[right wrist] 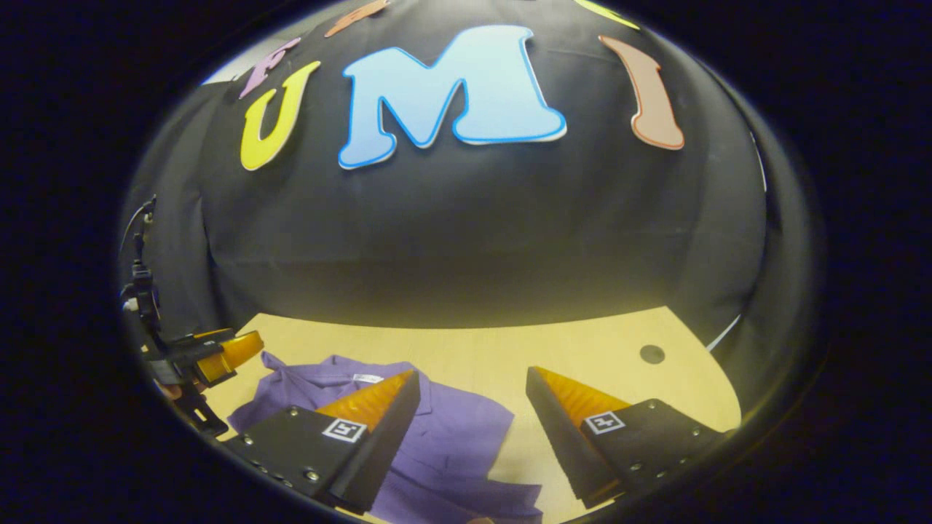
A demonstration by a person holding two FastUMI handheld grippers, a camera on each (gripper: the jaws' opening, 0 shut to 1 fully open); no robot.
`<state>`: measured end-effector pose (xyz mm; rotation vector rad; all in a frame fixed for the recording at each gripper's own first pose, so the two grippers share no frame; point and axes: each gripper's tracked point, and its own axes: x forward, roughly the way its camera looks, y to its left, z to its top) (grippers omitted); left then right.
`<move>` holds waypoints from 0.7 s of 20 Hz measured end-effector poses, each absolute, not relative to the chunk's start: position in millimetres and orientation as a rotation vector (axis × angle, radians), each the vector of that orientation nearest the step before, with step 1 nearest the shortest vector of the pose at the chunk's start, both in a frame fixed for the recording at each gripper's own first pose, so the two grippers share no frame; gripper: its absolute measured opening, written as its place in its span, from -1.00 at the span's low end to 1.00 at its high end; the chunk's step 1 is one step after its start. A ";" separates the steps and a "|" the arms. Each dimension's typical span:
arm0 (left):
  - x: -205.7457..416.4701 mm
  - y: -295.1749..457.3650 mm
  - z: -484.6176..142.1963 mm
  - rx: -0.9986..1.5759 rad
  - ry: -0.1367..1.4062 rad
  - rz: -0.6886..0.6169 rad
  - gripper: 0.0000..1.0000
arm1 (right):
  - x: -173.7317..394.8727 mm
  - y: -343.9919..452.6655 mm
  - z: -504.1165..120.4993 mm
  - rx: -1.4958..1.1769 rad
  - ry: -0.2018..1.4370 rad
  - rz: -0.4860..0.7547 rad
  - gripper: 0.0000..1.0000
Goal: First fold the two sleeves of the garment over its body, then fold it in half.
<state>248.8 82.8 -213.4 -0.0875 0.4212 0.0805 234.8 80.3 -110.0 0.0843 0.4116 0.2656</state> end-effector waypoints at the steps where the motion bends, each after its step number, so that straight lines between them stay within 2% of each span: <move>1: 239.5 82.9 -200.6 -0.087 0.402 0.073 0.94 | 224.9 80.3 -100.4 0.077 0.392 0.255 0.85; 4: 209.7 83.5 -163.4 -0.086 0.341 0.051 1.00 | 189.3 80.5 -69.6 0.066 0.337 0.229 0.89; 6: 186.3 84.8 -142.8 -0.097 0.306 0.040 0.93 | 162.3 79.4 -54.9 0.056 0.309 0.211 0.89; 8: 163.8 86.2 -126.4 -0.107 0.275 0.028 0.99 | 137.5 77.1 -41.9 0.047 0.279 0.190 0.89; 9: 153.5 87.6 -118.2 -0.106 0.259 0.023 0.93 | 124.7 75.6 -36.9 0.040 0.266 0.181 0.89; 10: 143.2 90.6 -112.9 -0.096 0.247 0.026 0.97 | 113.1 74.5 -31.9 0.035 0.252 0.172 0.89; 14: 104.9 87.7 -84.8 -0.086 0.163 0.017 0.90 | 70.6 69.9 -17.1 0.020 0.213 0.162 0.89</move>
